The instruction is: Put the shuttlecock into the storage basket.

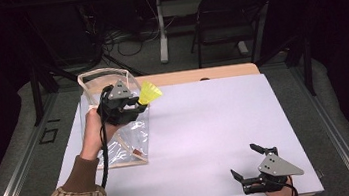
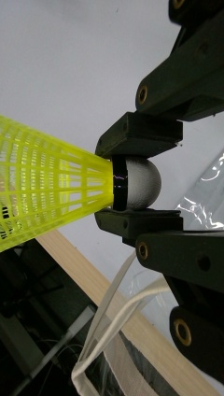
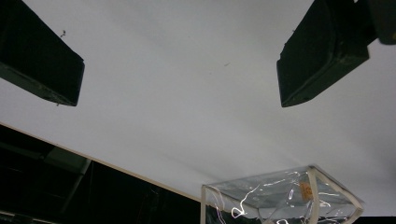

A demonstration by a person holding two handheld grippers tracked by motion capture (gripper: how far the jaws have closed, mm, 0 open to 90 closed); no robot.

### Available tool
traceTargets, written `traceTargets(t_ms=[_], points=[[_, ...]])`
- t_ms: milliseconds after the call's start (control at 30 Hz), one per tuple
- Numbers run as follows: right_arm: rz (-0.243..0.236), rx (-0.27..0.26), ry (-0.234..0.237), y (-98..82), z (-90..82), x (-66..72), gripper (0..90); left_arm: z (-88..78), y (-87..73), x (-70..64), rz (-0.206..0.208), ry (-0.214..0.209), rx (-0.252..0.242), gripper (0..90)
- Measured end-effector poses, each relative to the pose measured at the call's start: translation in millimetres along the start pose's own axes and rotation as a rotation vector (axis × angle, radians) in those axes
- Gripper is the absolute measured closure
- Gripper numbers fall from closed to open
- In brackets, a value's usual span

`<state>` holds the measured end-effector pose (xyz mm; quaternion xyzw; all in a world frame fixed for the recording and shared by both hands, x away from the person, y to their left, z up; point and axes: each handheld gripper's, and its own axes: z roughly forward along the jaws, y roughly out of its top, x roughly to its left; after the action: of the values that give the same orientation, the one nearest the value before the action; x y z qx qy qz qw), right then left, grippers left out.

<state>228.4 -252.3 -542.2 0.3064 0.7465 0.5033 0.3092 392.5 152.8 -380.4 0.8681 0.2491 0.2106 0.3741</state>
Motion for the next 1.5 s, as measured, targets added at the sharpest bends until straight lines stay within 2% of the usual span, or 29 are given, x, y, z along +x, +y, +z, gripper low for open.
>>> traceTargets(t_ms=[333, 833, 1500], points=[[0.003, 0.004, 0.000, -0.2, 0.1, 0.0, 0.2, -4.3, 1.9, 8.5, -0.021, 0.020, -0.021, 64.7], [0.001, 0.006, -0.002, -0.3, 0.3, -0.2, 0.2, -13.4, 6.6, 17.3, -0.026, 0.051, -0.047, 64.7], [-0.001, 0.013, -0.001, -0.4, 0.8, -0.3, 0.3, -24.6, 1.7, 37.8, -0.077, 0.109, -0.083, 64.7]])
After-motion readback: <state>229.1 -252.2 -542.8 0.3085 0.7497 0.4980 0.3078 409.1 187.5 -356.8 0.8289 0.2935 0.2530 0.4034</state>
